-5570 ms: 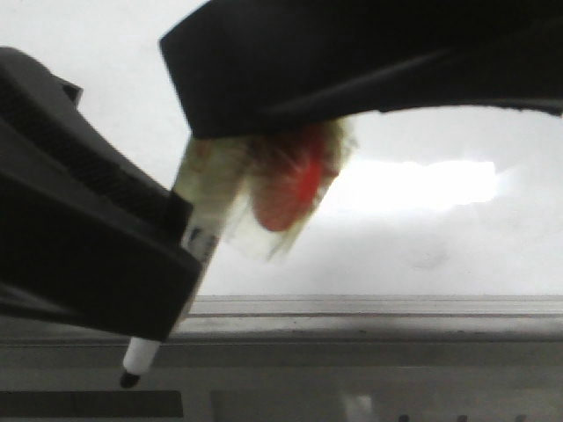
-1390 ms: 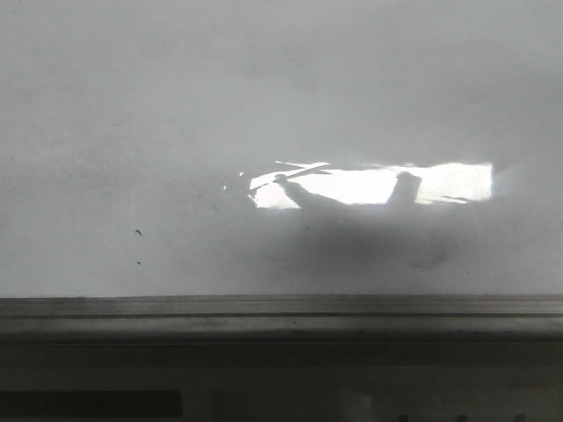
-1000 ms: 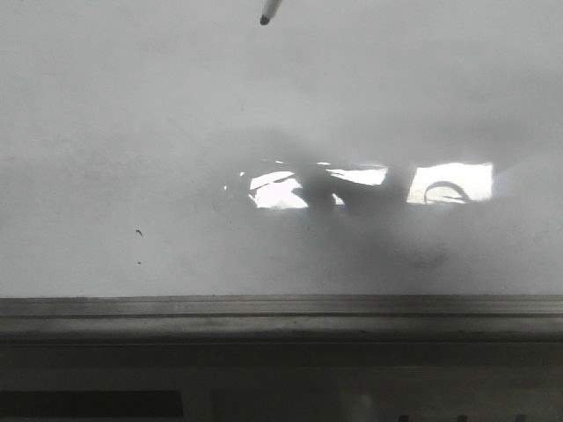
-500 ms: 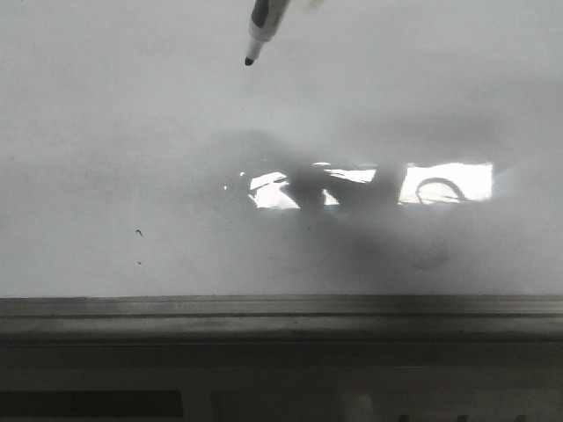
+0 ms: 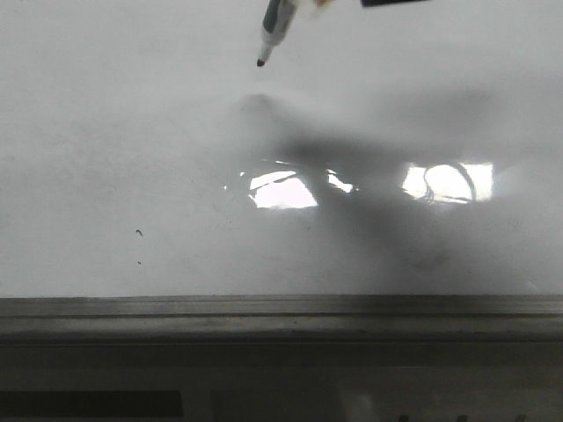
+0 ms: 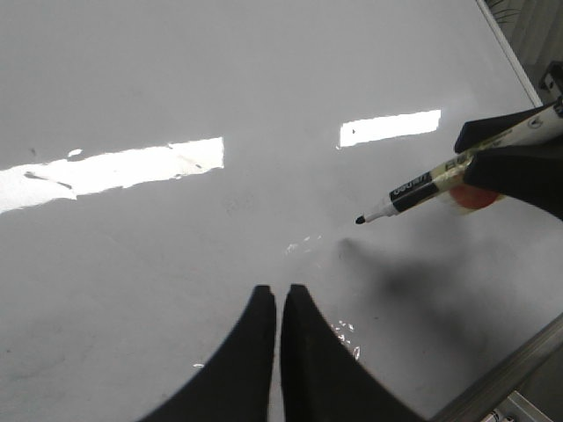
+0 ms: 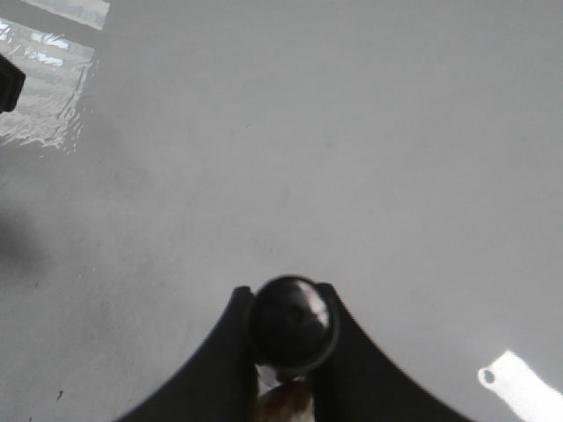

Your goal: Write number 7 on whiteboard

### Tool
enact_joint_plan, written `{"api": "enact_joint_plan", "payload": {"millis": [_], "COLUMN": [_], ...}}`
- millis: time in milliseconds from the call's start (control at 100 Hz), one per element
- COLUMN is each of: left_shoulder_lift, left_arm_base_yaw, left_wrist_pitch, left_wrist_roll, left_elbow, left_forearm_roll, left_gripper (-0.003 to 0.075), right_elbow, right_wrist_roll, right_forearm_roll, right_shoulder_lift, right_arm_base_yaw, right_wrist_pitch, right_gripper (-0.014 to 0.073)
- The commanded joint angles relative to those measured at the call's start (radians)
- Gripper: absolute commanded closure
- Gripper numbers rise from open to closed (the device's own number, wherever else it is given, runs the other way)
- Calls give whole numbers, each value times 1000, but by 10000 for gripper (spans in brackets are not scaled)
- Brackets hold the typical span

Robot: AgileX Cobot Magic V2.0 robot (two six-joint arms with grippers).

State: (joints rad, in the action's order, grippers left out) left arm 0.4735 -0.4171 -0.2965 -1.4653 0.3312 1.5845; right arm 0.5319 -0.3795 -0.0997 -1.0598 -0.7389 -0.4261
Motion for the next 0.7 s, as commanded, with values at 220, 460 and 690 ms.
{"api": "enact_joint_plan", "payload": {"millis": [220,460,690], "left_shoulder_lift": [5,5,5], "left_arm_base_yaw": [2,2,2], "left_wrist_pitch": [-11,-11,-11], "left_wrist_roll": [9,9,9], "left_elbow": [26,26,26], "left_forearm_roll": [28,28,28], "left_gripper": [741,741,741], "right_elbow": [35,35,35], "right_wrist_roll": [-26,-48,-48], "right_forearm_roll": [43,67,67], "right_shoulder_lift": [-10,-10,3], "right_arm_base_yaw": [11,45,45], "right_wrist_pitch": [-40,11,61], "right_gripper": [638,638,638]}}
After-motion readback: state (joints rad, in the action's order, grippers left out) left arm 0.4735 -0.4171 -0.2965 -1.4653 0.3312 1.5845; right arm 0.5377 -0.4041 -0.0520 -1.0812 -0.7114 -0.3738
